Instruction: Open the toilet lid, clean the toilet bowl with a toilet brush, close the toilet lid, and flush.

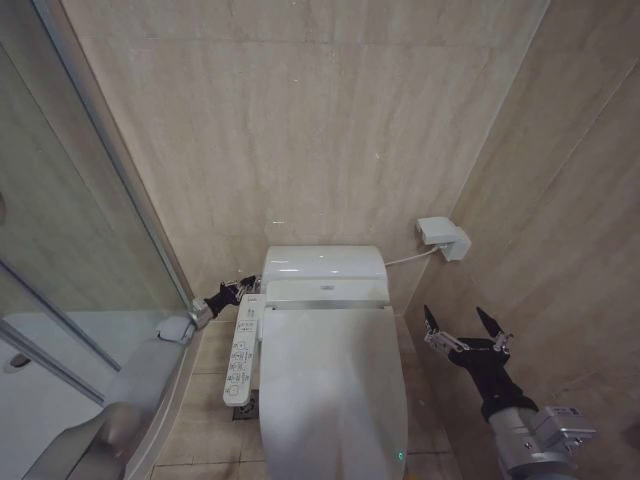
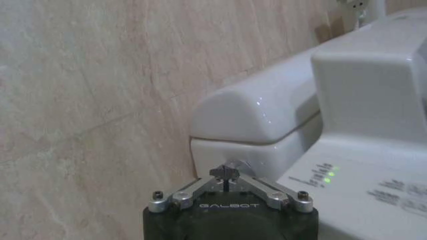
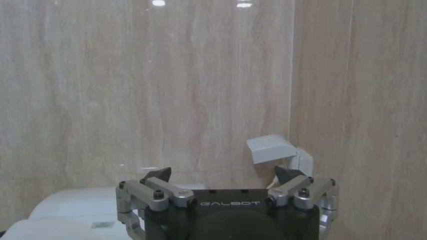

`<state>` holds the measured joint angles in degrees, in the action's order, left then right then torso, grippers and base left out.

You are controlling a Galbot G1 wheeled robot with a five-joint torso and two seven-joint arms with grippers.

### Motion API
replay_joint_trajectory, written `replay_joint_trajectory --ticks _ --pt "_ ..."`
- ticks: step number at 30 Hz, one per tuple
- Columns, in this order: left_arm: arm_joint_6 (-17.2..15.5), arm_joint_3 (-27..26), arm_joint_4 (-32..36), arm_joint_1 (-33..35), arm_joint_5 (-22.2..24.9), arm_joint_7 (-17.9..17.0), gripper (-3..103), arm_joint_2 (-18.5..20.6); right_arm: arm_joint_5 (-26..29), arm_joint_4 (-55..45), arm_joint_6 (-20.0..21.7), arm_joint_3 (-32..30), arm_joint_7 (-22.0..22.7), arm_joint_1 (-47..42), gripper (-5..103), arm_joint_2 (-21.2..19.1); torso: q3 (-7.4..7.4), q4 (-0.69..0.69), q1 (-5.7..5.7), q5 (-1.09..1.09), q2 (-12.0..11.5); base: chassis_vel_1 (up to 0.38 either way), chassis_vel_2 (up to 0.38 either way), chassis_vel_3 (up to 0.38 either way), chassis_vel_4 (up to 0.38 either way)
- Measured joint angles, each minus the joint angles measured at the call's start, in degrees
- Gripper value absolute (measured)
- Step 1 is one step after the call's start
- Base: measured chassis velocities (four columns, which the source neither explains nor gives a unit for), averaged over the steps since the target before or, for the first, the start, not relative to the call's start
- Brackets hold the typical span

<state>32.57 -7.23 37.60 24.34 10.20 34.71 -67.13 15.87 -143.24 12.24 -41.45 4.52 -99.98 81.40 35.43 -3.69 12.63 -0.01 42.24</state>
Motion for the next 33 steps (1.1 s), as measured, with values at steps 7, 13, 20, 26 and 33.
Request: replay_joint_trajectory --ticks 7,13,20,26,33 --pt "0.0 -0.6 0.7 1.8 0.3 2.3 0 1.5 0.0 0.0 0.0 0.0 0.0 0.0 100 0.0 0.00 0.05 0.00 0.03 0.0 0.000 0.000 0.000 0.000" --pt "0.7 -0.5 -2.0 1.5 0.9 4.8 0 1.3 0.0 0.0 0.0 0.0 0.0 0.0 100 0.0 0.03 0.01 0.03 -0.02 0.0 0.000 0.000 0.000 0.000" --pt "2.1 -1.2 -5.6 -0.3 1.5 5.0 0 0.0 0.0 0.0 0.0 0.0 0.0 0.0 100 0.0 0.02 0.05 0.02 0.01 0.0 0.000 0.000 0.000 0.000" --pt "2.5 -1.4 -9.6 -2.6 1.7 4.7 0 -1.3 0.0 0.0 0.0 0.0 0.0 0.0 100 0.0 0.02 0.01 0.02 0.00 0.0 0.000 0.000 0.000 0.000" --pt "2.0 -7.2 -3.4 1.6 1.4 -2.7 0 -2.2 0.0 0.0 0.0 0.0 0.0 0.0 100 0.0 0.01 0.02 0.03 0.00 0.0 0.000 0.000 0.000 0.000"
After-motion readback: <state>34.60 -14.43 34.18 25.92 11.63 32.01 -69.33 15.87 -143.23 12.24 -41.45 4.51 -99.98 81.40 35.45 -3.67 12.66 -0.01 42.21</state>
